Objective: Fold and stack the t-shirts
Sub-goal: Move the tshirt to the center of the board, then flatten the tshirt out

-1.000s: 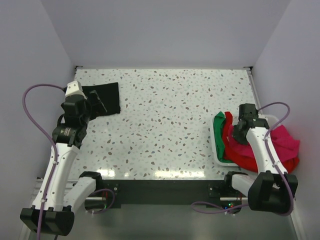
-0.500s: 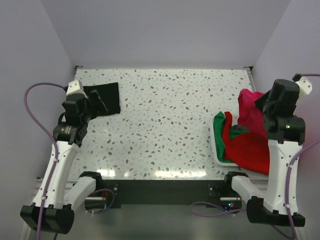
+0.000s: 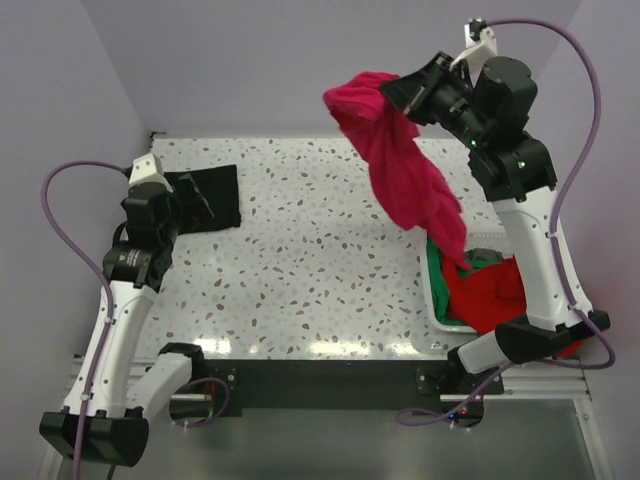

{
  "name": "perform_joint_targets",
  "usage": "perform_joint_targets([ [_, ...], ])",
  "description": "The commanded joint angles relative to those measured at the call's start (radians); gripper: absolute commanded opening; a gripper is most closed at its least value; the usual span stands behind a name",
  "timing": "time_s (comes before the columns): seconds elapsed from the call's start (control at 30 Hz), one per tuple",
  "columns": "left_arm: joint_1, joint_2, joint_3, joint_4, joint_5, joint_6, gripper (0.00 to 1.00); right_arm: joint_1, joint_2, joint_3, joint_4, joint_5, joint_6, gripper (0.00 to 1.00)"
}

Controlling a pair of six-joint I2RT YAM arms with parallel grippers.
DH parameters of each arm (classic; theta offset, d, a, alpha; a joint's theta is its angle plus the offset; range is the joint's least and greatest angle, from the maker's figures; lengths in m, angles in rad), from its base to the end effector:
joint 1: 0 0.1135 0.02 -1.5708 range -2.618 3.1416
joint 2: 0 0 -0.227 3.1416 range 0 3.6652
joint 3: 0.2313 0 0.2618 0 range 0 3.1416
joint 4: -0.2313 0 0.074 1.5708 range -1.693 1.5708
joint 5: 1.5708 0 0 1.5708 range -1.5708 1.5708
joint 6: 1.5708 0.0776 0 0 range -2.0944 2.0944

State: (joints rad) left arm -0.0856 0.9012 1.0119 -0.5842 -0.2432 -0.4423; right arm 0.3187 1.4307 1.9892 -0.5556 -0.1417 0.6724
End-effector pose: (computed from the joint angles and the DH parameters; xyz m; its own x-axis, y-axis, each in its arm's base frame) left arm 0.2593 -0.0035 0.3112 -0.3547 -0.3865 -0.8513 -0.3124 0.9072 -0.2817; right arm 0.3037 0.1117 0.5246 -0.2746 0.5587 -0.7826 -0.3493 0.7003 0.6225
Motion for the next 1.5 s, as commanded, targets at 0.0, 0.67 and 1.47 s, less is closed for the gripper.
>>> perform_joint_targets([
  [0.0, 0.001, 0.011, 0.057, 0.047, -0.018, -0.002, 1.00, 0.094, 0.043, 0.170, 0.114, -0.091, 0.018, 0.00],
  [0.67, -0.005, 0.028, -0.091, 0.109, 0.068, -0.068, 0.92, -0.112, 0.124, -0.520, -0.109, 0.085, -0.101, 0.72],
  [1.47, -0.163, 0.697, -0.067, 0.340, 0.291, -0.177, 0.88, 0.109, 0.404, -0.592, -0.101, -0.064, -0.398, 0.72],
])
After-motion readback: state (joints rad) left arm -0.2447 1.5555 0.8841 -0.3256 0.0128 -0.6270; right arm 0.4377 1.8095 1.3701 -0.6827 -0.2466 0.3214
